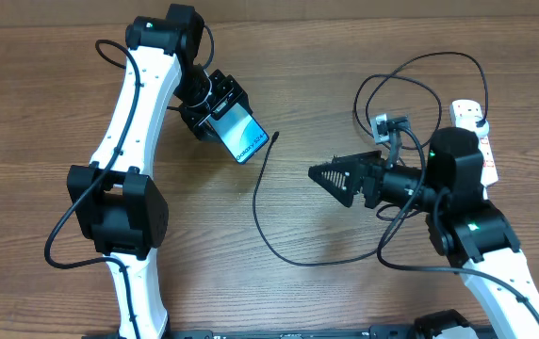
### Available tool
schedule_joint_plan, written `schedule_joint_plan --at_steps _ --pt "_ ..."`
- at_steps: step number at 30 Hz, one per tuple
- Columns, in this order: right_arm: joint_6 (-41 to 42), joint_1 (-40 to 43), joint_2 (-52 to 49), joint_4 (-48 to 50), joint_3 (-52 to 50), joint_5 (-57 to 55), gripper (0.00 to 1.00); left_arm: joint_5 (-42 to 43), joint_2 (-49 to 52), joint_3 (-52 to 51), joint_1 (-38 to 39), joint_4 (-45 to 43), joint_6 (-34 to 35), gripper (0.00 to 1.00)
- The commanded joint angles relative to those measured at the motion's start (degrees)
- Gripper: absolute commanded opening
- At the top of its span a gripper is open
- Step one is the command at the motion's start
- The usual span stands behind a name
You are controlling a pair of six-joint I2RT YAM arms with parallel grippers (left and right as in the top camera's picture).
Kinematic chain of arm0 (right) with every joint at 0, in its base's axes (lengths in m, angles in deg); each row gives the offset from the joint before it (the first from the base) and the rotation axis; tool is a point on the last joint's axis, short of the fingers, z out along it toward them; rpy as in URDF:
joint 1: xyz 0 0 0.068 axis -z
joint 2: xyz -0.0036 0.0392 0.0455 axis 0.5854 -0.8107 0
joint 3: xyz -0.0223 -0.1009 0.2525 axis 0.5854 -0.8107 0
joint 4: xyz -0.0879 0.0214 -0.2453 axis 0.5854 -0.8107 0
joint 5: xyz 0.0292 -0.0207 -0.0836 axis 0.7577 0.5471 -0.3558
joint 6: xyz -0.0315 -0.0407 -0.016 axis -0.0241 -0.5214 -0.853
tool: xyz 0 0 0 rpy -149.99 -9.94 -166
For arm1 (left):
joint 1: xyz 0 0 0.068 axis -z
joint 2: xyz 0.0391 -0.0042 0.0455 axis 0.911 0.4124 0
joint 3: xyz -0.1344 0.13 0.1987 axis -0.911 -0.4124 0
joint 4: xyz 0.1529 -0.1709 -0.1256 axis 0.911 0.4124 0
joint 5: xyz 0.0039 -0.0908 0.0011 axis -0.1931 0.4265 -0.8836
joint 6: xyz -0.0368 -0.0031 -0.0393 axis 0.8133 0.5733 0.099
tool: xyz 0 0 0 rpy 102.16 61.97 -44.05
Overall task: Plug charger to phone and switch on socket
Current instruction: 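Raise the right arm and swing its open gripper toward the phone, then bring the right gripper to the phone's bottom edge near the left gripper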
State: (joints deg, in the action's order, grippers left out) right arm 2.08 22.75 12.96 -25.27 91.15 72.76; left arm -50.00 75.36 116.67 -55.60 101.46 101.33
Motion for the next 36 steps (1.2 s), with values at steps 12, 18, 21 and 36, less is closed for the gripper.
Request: schedule_joint_plan --at_steps 12,18,21,36 --pt "20.1 -12.4 -10.6 8.2 1.4 -26.9 0.83 5.3 0.2 1.7 0.4 0.9 4.4 0.21" --pt "25.9 -15.9 -14.4 13.7 1.4 -31.3 0.71 5.4 0.2 1.7 1.3 1.0 4.6 0.22" --pt "28.6 -17.6 -15.8 15.6 1.4 -33.8 0.71 5.9 0.2 1.7 1.6 1.0 4.6 0.23" --pt "31.3 -21.5 -17.1 18.9 1.4 -39.6 0.59 7.7 0.2 1.7 3.1 1.0 4.6 0.22"
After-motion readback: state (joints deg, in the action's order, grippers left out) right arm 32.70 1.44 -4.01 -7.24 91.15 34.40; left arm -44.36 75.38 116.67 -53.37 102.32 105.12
